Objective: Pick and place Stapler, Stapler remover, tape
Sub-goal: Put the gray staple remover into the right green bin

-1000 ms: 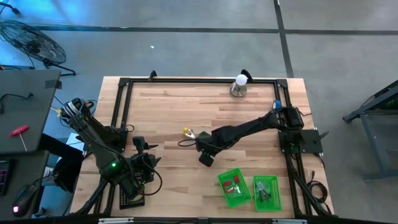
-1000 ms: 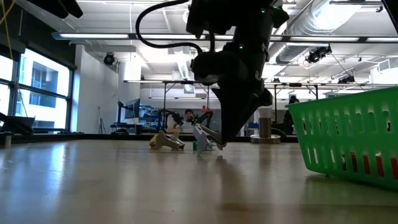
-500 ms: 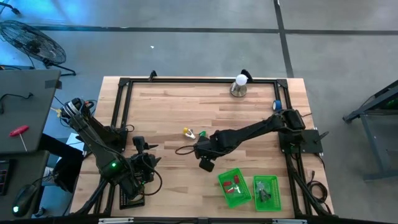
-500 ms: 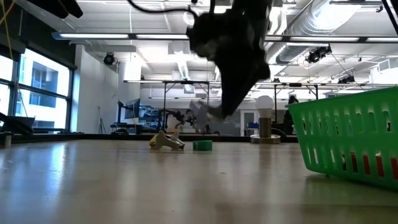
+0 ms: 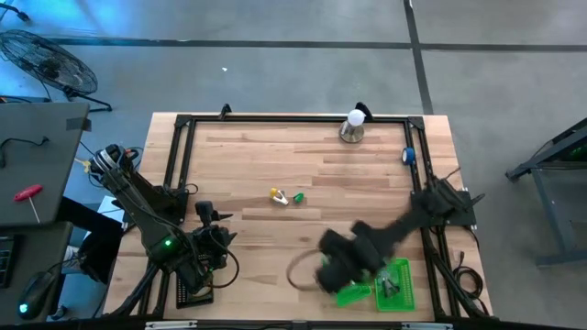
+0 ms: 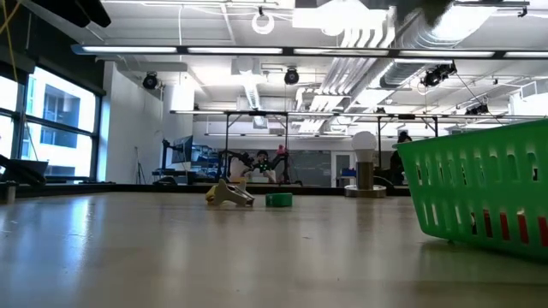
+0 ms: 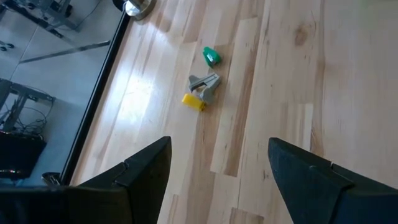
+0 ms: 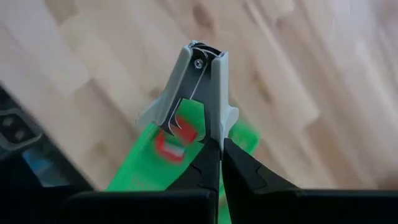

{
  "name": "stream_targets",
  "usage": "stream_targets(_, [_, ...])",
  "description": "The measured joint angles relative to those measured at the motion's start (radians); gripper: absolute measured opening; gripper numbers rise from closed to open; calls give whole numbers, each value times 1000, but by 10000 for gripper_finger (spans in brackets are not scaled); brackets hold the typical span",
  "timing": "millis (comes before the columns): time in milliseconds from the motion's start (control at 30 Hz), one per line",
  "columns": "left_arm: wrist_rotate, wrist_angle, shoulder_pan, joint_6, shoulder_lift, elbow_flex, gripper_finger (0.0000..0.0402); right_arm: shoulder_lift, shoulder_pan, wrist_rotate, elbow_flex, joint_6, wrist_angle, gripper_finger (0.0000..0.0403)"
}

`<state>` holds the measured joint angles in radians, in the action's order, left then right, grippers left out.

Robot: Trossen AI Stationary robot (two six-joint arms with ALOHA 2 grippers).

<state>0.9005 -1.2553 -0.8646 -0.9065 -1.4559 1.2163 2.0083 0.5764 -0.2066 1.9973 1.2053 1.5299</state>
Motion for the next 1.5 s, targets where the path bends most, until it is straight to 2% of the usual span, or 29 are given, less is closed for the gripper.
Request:
stream_targets(233, [8,0,0,0,0,0,259,0,208,-47,18,344,40,0])
stream_targets(433, [62,0,0,0,0,0,259,0,336,-85,18,606,41,0])
stream_targets(633, [104,1,0,12,0,0,259,0,432,48,-12,886,41,0])
stream_targets(733, [122,0,1,26,0,0,259,0,466,191,-76,1011,42,0])
stream_targets(800, [131,1,1,38,0,0,259,0,481,225,-125,1021,29,0])
stream_targets(933, [150,0,1,45,0,0,259,2,471,185,-197,1015,-45,0])
stream_targets(1133, [162,0,1,62,0,0,259,1,446,294,-295,995,-128,0])
stream_targets(1300, [191,4,1,65,0,0,259,1,444,291,-373,985,-231,1])
stream_targets(1500, [181,4,1,64,0,0,259,1,444,288,-418,948,-249,21])
